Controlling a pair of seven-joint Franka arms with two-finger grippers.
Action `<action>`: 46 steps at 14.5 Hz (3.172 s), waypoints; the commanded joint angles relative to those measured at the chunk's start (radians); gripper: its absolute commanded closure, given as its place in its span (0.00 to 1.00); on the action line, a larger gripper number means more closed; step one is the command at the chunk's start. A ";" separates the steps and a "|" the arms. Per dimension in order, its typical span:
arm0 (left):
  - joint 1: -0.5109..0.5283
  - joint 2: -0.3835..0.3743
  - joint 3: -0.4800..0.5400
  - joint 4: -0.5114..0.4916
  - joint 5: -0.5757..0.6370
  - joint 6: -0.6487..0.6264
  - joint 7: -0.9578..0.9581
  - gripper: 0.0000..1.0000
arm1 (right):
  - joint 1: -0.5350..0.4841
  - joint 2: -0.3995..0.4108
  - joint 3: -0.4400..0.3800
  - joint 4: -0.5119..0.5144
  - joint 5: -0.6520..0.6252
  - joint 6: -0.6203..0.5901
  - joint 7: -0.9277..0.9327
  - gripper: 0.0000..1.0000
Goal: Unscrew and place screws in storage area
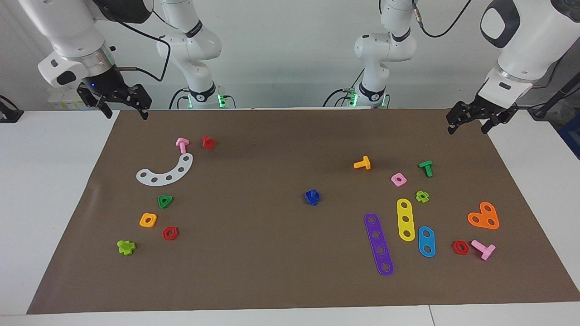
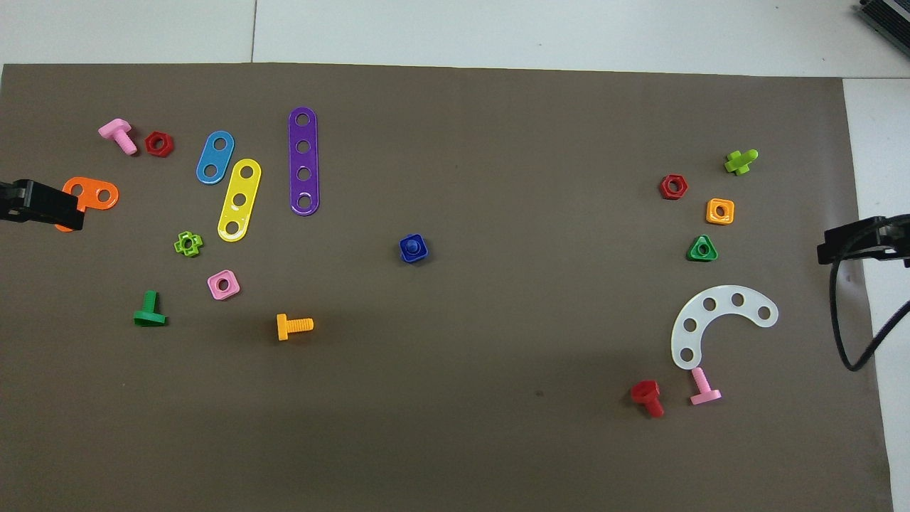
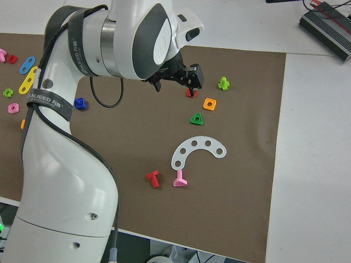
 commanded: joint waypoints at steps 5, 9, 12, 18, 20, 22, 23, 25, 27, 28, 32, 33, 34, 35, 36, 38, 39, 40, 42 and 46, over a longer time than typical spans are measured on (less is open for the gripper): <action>-0.025 0.017 -0.012 0.020 0.000 -0.004 -0.002 0.00 | 0.005 -0.003 -0.007 0.002 -0.006 -0.010 0.015 0.00; -0.149 0.072 -0.021 0.010 -0.067 0.063 -0.239 0.00 | 0.010 -0.006 -0.006 0.000 0.005 -0.011 0.018 0.00; -0.263 0.146 -0.020 0.003 -0.101 0.170 -0.416 0.00 | 0.010 -0.012 -0.006 -0.016 0.005 -0.002 0.021 0.00; -0.389 0.202 -0.021 -0.087 -0.134 0.403 -0.606 0.01 | 0.008 -0.016 -0.006 -0.021 0.005 0.000 0.021 0.00; -0.437 0.258 -0.020 -0.079 -0.146 0.472 -0.685 0.01 | 0.010 -0.016 -0.006 -0.021 0.005 0.001 0.021 0.00; -0.461 0.296 -0.020 -0.081 -0.146 0.517 -0.710 0.02 | 0.011 -0.016 -0.006 -0.023 0.005 0.000 0.021 0.00; -0.486 0.328 -0.017 -0.079 -0.143 0.525 -0.714 0.02 | 0.011 -0.018 -0.006 -0.024 0.005 0.000 0.021 0.00; -0.509 0.380 -0.017 -0.092 -0.138 0.609 -0.725 0.03 | 0.013 -0.018 -0.006 -0.026 0.005 -0.002 0.021 0.00; -0.523 0.404 -0.018 -0.105 -0.135 0.635 -0.725 0.05 | 0.013 -0.018 -0.006 -0.026 0.005 0.001 0.020 0.00; -0.532 0.413 -0.017 -0.128 -0.134 0.658 -0.725 0.09 | 0.013 -0.018 -0.006 -0.026 0.005 0.000 0.020 0.00; -0.555 0.408 -0.017 -0.222 -0.131 0.761 -0.723 0.14 | 0.014 -0.018 -0.006 -0.026 0.005 -0.006 0.020 0.00; -0.564 0.408 -0.017 -0.224 -0.131 0.761 -0.723 0.16 | 0.011 -0.018 -0.006 -0.027 0.005 -0.006 0.017 0.00; -0.567 0.407 -0.017 -0.230 -0.131 0.761 -0.725 0.20 | 0.008 -0.019 -0.006 -0.027 0.005 -0.005 0.014 0.00; -0.570 0.407 -0.017 -0.230 -0.131 0.758 -0.725 0.21 | 0.008 -0.019 -0.006 -0.029 0.005 -0.003 0.014 0.00; -0.575 0.407 -0.017 -0.230 -0.132 0.755 -0.725 0.23 | 0.006 -0.021 -0.006 -0.029 0.005 -0.003 0.014 0.00; -0.576 0.405 -0.018 -0.230 -0.132 0.752 -0.723 0.31 | 0.006 -0.022 -0.006 -0.030 0.005 -0.006 0.012 0.00; -0.576 0.405 -0.018 -0.231 -0.132 0.750 -0.725 0.35 | 0.005 -0.022 -0.006 -0.032 0.005 -0.006 0.012 0.00; -0.576 0.405 -0.018 -0.231 -0.132 0.749 -0.723 0.39 | 0.005 -0.022 -0.006 -0.032 0.005 -0.006 0.010 0.00; -0.576 0.404 -0.018 -0.236 -0.132 0.750 -0.723 0.47 | 0.005 -0.022 -0.006 -0.035 0.005 -0.006 0.010 0.00; -0.575 0.402 -0.018 -0.237 -0.132 0.747 -0.725 0.68 | 0.005 -0.024 -0.006 -0.037 0.005 -0.006 0.010 0.00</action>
